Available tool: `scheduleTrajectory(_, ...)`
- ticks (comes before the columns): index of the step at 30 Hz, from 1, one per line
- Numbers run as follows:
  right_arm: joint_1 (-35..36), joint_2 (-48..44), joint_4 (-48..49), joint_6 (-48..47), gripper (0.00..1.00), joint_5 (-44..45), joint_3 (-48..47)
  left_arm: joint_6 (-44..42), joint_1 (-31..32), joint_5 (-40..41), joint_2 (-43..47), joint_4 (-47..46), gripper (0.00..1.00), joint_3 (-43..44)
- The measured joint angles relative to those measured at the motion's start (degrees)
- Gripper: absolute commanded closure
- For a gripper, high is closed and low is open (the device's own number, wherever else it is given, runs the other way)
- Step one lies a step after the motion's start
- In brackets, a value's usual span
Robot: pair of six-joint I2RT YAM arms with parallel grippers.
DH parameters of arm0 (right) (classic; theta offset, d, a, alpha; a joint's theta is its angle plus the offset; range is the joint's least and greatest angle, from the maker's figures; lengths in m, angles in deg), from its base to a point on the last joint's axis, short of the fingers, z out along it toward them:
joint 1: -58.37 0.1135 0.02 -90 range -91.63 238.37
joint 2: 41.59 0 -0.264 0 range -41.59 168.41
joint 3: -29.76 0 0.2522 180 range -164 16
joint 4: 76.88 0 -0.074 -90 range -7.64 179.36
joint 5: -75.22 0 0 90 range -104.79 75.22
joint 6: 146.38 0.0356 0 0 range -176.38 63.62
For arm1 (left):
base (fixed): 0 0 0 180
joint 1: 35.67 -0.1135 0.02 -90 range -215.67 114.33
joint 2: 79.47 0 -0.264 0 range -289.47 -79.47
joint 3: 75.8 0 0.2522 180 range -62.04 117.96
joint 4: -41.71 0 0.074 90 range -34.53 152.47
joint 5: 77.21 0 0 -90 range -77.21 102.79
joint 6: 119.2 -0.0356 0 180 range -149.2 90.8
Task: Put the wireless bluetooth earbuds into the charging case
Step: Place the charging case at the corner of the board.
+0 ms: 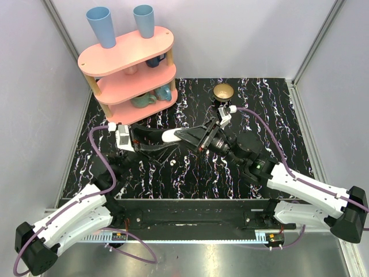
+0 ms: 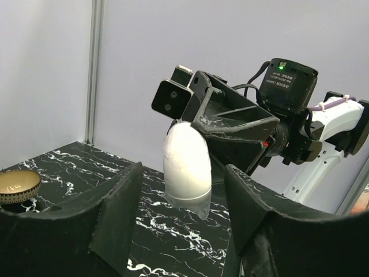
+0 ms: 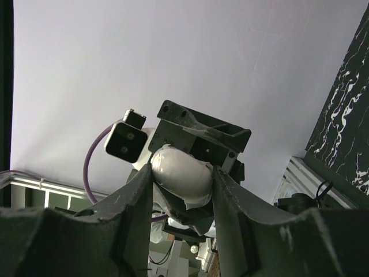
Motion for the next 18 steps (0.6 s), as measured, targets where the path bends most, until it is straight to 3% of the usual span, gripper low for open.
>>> scheduleTrajectory(7,0.0,-2.5,-0.1,-0.5,0.89,1.8,0.6,-1.6,0.0,-0.2,4.1,6.0,0.24,0.0)
scheduleTrajectory(18,-0.3,-7.8,-3.5,-1.1,0.89,4.4,1.1,-6.8,0.0,3.7,18.6,20.6,0.13,-0.2)
